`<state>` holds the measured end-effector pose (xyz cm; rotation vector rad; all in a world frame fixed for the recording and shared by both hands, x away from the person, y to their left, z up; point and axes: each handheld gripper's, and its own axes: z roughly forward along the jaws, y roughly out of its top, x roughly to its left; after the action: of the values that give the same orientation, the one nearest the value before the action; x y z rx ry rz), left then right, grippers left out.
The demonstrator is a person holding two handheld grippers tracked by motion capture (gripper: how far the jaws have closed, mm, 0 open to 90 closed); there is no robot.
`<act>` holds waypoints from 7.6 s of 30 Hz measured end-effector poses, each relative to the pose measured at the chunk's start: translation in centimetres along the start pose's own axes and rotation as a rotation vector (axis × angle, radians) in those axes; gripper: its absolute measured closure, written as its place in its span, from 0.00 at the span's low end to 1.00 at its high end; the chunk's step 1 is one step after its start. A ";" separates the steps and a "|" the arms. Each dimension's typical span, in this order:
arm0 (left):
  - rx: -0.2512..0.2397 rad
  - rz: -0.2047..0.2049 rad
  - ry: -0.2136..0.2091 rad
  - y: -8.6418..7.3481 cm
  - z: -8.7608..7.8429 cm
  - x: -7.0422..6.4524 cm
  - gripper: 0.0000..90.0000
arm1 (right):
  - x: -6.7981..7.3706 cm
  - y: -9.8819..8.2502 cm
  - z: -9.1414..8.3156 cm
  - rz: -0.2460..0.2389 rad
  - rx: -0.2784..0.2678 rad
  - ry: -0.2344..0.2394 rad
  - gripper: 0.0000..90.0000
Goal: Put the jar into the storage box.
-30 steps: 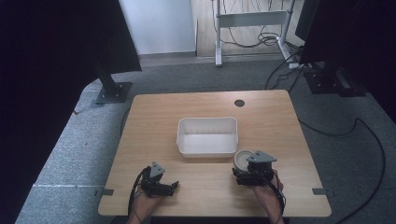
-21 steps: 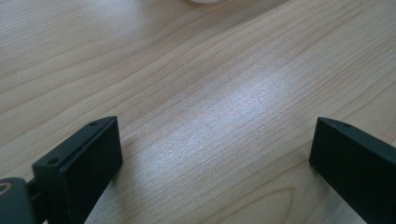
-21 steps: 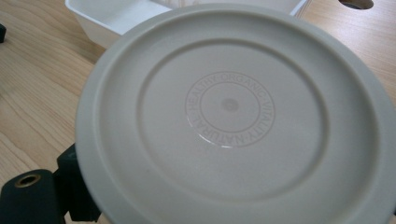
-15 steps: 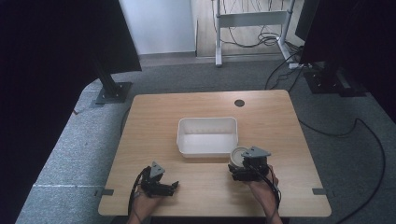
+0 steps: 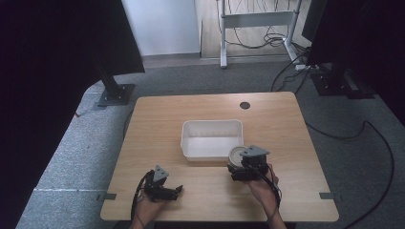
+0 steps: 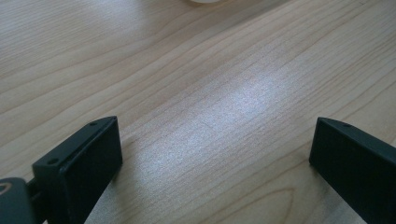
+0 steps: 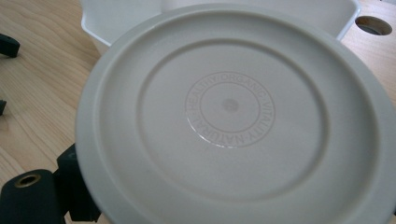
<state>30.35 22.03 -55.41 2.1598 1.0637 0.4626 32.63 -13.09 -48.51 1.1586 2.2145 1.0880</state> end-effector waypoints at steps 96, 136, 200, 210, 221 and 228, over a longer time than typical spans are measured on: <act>0.000 0.000 0.000 0.0 0.0 0.0 0.02 | 1.6 4.7 12.0 -0.009 0.063 -0.093 0.10; -0.001 0.000 -0.001 0.0 0.0 0.0 0.02 | 0.9 5.0 10.3 -0.008 0.034 -0.029 0.02; -0.002 -0.001 0.000 0.0 0.0 0.0 0.02 | 0.0 0.9 3.1 -0.066 -0.006 0.036 0.05; 0.001 0.003 0.000 0.0 0.0 0.0 0.02 | -0.5 0.2 2.1 -0.061 -0.011 0.034 0.05; -0.001 0.000 0.000 0.0 0.0 0.0 0.02 | -1.6 -1.1 0.8 -0.050 -0.005 0.016 0.05; -0.001 -0.001 0.001 0.0 0.0 -0.1 0.02 | -2.3 -2.1 -0.2 -0.042 -0.006 0.002 0.05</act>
<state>30.30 22.00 -55.42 2.1578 1.0650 0.4636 32.78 -15.82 -50.02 1.1043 2.2254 1.0789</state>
